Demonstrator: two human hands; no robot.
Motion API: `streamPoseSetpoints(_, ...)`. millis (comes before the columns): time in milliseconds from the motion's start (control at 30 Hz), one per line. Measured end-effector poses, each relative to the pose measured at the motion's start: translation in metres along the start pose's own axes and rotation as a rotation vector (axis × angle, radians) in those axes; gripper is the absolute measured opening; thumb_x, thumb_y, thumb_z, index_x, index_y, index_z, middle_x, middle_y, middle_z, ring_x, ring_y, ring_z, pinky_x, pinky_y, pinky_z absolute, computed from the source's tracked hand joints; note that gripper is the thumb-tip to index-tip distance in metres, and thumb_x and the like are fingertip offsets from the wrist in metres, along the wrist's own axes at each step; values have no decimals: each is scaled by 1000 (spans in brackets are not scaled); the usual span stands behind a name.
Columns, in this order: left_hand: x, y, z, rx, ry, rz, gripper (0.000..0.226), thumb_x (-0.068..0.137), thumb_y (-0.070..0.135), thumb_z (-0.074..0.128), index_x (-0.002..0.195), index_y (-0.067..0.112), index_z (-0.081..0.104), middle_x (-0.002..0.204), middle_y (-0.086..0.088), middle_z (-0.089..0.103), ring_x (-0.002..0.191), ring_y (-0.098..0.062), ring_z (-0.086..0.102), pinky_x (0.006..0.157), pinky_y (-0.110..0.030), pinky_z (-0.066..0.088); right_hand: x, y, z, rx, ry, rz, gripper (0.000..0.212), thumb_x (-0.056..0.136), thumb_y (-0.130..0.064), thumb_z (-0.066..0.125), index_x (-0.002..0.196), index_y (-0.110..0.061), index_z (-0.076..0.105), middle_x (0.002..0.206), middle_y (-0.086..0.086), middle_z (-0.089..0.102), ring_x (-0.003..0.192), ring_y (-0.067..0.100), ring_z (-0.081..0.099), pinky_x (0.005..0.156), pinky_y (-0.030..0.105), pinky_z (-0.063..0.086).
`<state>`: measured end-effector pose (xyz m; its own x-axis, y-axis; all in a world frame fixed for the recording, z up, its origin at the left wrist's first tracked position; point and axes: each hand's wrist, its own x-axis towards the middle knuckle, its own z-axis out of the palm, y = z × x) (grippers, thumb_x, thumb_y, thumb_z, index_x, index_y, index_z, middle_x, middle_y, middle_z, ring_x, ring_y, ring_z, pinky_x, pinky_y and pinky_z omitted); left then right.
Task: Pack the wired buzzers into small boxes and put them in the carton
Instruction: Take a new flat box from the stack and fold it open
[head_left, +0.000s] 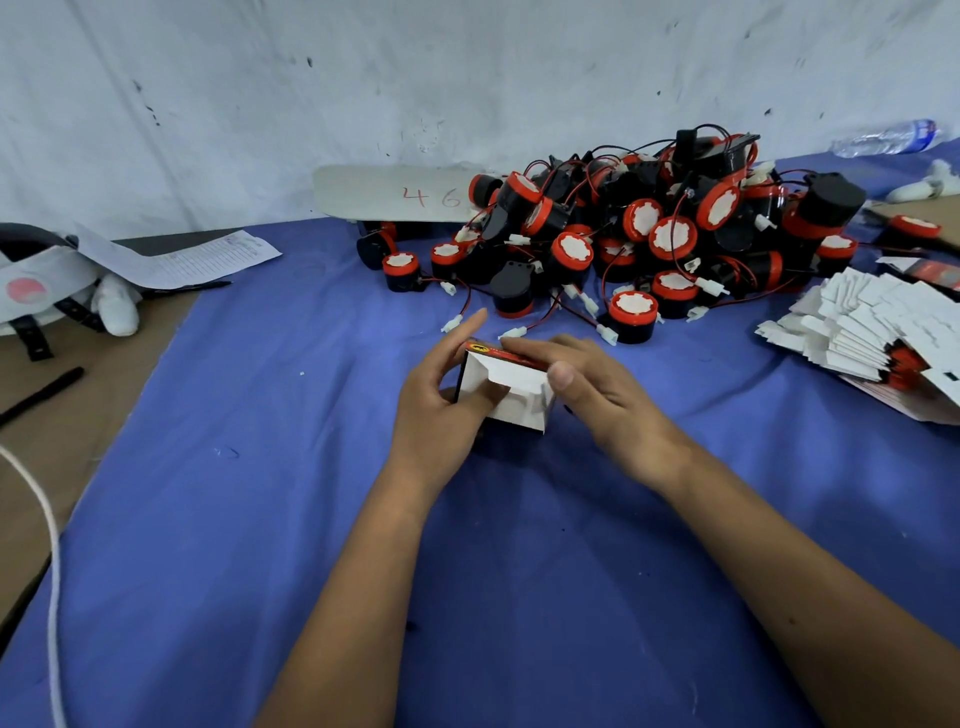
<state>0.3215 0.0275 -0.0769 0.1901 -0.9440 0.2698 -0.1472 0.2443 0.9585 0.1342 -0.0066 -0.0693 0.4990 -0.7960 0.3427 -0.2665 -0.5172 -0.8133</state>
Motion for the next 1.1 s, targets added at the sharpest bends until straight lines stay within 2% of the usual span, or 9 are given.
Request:
streamPoseSetpoints(100,-1,1,-4,11,-43,33,67,86,6,71,143,39,58,121,17,72,100,-2,69,74,-20,57,0,2,2,54,27,17,48,94,-52,61,137,-31,63,122,-12,67,97,2,61,72,13,44)
streamPoseSetpoints(167,-1,2,-6,23,-84,63,71,85,6,72,144,39,55,119,20,72,105,-3,69,80,-20,56,1,4,3,84,48,41,49,91,-49,67,136,-30,63,122,-12,67,91,0,62,65,14,46)
streamPoseSetpoints(267,-2,1,-6,73,-124,86,81,79,15,75,151,39,47,130,18,68,119,-5,65,88,-22,54,3,5,1,110,69,75,55,87,-56,66,136,-30,63,117,-13,69,102,10,63,74,24,53)
streamPoseSetpoints(400,-5,2,-3,116,-230,83,106,67,28,88,157,44,35,149,6,52,133,-15,56,103,-39,55,5,6,2,221,114,133,40,92,-45,66,127,-26,68,102,-4,74,88,18,68,65,31,56)
streamPoseSetpoints(567,-7,4,0,237,-310,138,133,56,29,103,160,44,23,152,17,36,143,-6,40,113,-42,48,5,6,0,319,185,181,23,99,-34,65,115,-21,74,102,5,76,97,28,71,77,43,60)
streamPoseSetpoints(667,-9,6,6,325,-202,280,120,62,34,100,159,36,30,147,15,41,143,-12,40,113,-43,46,6,4,2,394,179,196,25,99,-37,64,111,-19,75,100,10,76,89,24,72,73,39,58)
streamPoseSetpoints(767,-9,4,8,348,-128,346,102,70,31,93,157,31,38,139,25,46,136,-13,47,106,-41,52,4,1,2,449,58,188,46,88,-58,64,119,-25,70,105,10,72,90,35,68,69,40,55)
streamPoseSetpoints(900,-7,4,5,359,-122,355,94,74,31,85,157,29,40,137,32,45,134,-9,49,101,-42,56,2,1,2,317,-26,127,56,78,-60,73,127,-36,61,112,-10,69,95,10,66,65,21,52)
streamPoseSetpoints(1100,-5,2,2,390,-141,356,95,78,37,80,160,24,35,142,24,47,134,-3,48,102,-29,52,-1,-1,-1,237,-68,94,55,81,-61,69,132,-43,56,116,-16,66,100,8,65,64,20,53)
